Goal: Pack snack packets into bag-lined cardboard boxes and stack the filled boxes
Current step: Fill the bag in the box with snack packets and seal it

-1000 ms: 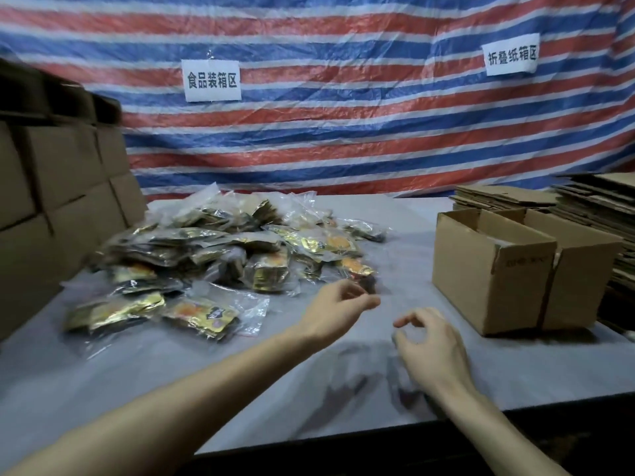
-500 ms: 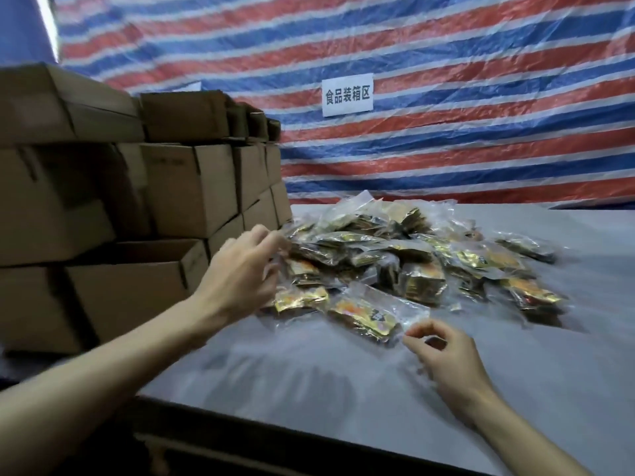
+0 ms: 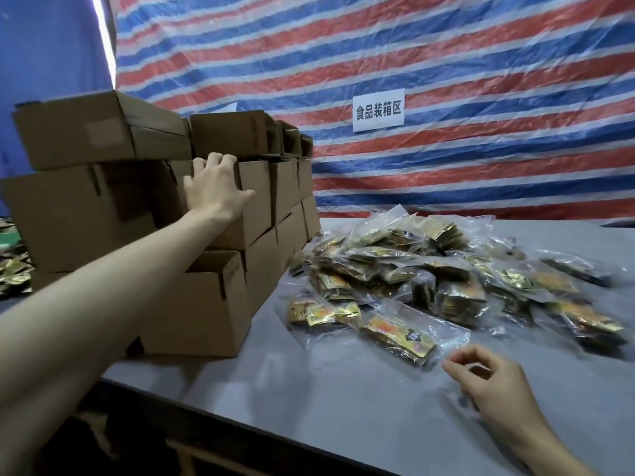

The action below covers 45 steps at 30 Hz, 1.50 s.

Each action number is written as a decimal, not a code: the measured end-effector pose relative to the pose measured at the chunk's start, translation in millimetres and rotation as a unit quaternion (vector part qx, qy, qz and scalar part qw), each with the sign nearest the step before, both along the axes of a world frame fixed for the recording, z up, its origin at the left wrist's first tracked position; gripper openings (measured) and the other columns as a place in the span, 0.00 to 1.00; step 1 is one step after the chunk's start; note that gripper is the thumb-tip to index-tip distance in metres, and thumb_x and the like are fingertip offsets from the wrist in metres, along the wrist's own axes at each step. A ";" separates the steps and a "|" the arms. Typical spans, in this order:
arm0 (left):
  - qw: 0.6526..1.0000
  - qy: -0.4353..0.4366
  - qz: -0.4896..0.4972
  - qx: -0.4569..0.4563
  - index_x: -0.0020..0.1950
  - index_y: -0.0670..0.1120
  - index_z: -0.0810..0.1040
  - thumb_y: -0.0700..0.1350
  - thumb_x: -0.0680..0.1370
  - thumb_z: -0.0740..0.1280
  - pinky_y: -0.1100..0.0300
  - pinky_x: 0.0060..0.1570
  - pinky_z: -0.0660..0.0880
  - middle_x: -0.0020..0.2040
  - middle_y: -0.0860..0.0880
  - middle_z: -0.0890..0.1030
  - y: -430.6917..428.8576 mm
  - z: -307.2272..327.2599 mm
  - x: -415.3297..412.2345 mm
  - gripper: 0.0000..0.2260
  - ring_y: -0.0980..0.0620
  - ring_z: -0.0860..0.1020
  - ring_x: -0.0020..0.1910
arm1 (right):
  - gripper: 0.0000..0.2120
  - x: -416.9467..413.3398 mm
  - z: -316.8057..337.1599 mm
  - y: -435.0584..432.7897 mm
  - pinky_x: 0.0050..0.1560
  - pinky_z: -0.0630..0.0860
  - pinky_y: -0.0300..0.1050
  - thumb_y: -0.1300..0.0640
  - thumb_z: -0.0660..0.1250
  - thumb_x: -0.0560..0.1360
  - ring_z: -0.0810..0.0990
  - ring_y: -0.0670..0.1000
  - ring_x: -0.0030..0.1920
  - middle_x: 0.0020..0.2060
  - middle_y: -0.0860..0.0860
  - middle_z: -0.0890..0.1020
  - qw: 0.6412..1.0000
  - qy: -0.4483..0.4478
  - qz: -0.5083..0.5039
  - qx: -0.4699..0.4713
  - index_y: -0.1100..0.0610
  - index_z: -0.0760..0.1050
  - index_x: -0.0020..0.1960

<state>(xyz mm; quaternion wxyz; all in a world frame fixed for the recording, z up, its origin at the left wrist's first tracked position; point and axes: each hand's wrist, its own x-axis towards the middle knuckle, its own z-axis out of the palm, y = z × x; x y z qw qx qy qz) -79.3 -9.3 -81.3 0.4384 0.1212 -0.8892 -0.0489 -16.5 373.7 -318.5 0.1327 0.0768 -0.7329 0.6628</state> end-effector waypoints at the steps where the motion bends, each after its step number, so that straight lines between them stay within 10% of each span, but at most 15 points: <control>1: 1.000 0.003 0.006 -0.010 0.74 0.45 0.71 0.51 0.79 0.72 0.40 0.70 0.66 0.72 0.42 0.71 0.9 2.5 -1.6 0.26 0.39 0.66 0.72 | 0.11 -0.7 -0.5 0.4 0.22 0.65 0.34 0.69 0.73 0.74 0.69 0.47 0.23 0.23 0.50 0.74 1.000 -0.004 0.001 -0.002 0.56 0.81 0.36; 9: 1.000 0.013 0.004 0.013 0.63 0.43 0.81 0.43 0.82 0.66 0.41 0.67 0.67 0.65 0.39 0.73 5.1 25.3 -10.6 0.11 0.39 0.68 0.68 | 0.10 -1.9 -0.3 1.0 0.24 0.62 0.36 0.67 0.74 0.74 0.68 0.51 0.20 0.24 0.54 0.72 0.999 -0.043 0.004 -0.022 0.57 0.80 0.37; 45: 0.994 0.091 -0.014 0.055 0.55 0.36 0.82 0.43 0.80 0.68 0.42 0.60 0.72 0.60 0.36 0.76 14.6 28.6 12.8 0.10 0.36 0.70 0.64 | 0.10 0.9 3.1 1.9 0.23 0.66 0.38 0.68 0.75 0.72 0.73 0.53 0.22 0.24 0.55 0.77 0.999 -0.026 -0.028 0.013 0.59 0.80 0.35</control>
